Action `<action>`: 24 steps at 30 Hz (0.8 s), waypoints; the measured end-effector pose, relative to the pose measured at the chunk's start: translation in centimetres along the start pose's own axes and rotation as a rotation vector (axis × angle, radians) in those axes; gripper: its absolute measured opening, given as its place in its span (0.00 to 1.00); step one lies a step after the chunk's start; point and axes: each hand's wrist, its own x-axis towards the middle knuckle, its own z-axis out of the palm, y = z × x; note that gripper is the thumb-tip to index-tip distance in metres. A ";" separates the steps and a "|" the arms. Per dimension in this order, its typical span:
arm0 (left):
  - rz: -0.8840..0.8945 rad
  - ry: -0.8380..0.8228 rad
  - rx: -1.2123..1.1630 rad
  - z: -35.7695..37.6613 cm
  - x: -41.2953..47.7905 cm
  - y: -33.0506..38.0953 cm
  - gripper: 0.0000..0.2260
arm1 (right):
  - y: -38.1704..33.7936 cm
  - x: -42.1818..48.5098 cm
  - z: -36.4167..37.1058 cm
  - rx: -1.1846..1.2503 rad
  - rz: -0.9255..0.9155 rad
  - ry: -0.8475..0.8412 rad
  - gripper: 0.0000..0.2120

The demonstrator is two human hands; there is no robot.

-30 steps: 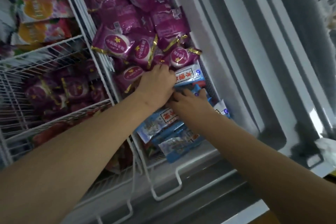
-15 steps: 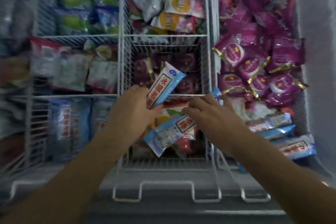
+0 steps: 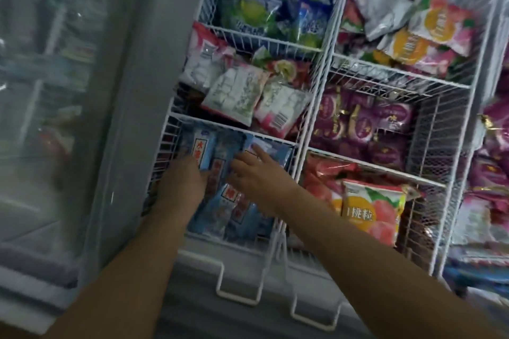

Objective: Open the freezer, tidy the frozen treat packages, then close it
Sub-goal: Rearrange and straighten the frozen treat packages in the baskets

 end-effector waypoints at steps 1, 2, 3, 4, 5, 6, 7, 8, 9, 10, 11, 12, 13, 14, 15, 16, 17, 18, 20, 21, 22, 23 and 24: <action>-0.025 0.013 -0.008 0.5 0.5 0.2 0.14 | -0.1 0.8 0.5 -0.001 0.011 0.006 0.23; -0.053 0.016 -0.008 0.9 0.8 0.2 0.15 | -0.2 1.4 0.9 -0.004 0.019 0.005 0.25; -0.078 0.013 0.007 1.3 1.0 0.2 0.16 | -0.3 1.8 1.2 -0.007 0.023 -0.007 0.27; -0.097 0.011 0.022 1.5 1.1 0.2 0.18 | -0.4 2.0 1.5 -0.010 0.023 -0.017 0.28; -0.109 0.013 0.025 1.6 1.0 0.2 0.20 | -0.4 2.2 1.6 -0.008 0.020 -0.024 0.30; -0.120 0.010 0.017 1.6 0.9 0.2 0.22 | -0.3 2.2 1.6 -0.002 0.014 -0.025 0.31; -0.124 0.006 0.008 1.4 0.7 0.2 0.24 | -0.2 1.9 1.6 0.007 0.007 -0.020 0.31; -0.112 0.014 0.007 1.2 0.4 0.3 0.26 | 0.0 1.5 1.5 0.015 -0.001 -0.005 0.31; -0.076 0.041 0.010 1.0 0.1 0.4 0.27 | 0.2 0.9 1.4 0.027 -0.004 0.018 0.30; -0.013 0.080 0.004 0.7 -0.4 0.6 0.26 | 0.3 0.1 1.3 0.041 0.005 0.044 0.30; 0.070 0.120 -0.016 0.4 -0.7 0.6 0.25 | 0.5 -0.7 1.2 0.055 0.020 0.068 0.30; 0.169 0.156 -0.035 0.1 -1.1 0.8 0.23 | 0.7 -1.6 1.1 0.068 0.040 0.088 0.30; 0.269 0.189 -0.045 -0.1 -1.4 1.1 0.22 | 1.0 -2.6 1.1 0.078 0.063 0.103 0.31; 0.359 0.218 -0.046 -0.3 -1.7 1.5 0.20 | 1.3 -3.7 1.1 0.082 0.090 0.114 0.33; 0.431 0.241 -0.039 -0.4 -2.1 1.9 0.20 | 1.6 -4.6 1.2 0.083 0.119 0.119 0.35; 0.492 0.258 -0.031 -0.5 -2.6 2.4 0.21 | 1.8 -5.5 1.2 0.088 0.148 0.124 0.36; 0.548 0.267 -0.023 -0.4 -3.1 3.0 0.21 | 2.0 -6.5 1.3 0.100 0.179 0.135 0.37; 0.595 0.264 -0.022 -0.1 -3.8 3.7 0.22 | 2.2 -7.5 1.4 0.120 0.207 0.155 0.37; 0.667 0.232 -0.039 0.6 -5.2 5.5 0.22 | 2.7 -9.7 1.5 0.169 0.252 0.196 0.35; 0.697 0.219 -0.042 0.9 -5.8 6.6 0.22 | 3.0 -10.8 1.6 0.179 0.271 0.204 0.34; 0.716 0.216 -0.038 1.3 -6.4 7.8 0.21 | 3.4 -12.0 1.8 0.178 0.290 0.208 0.32; 0.727 0.220 -0.035 1.6 -7.1 9.0 0.20 | 3.7 -13.3 1.9 0.177 0.316 0.213 0.31; 0.736 0.224 -0.040 2.0 -7.7 10.1 0.19 | 4.1 -14.6 2.1 0.183 0.345 0.224 0.30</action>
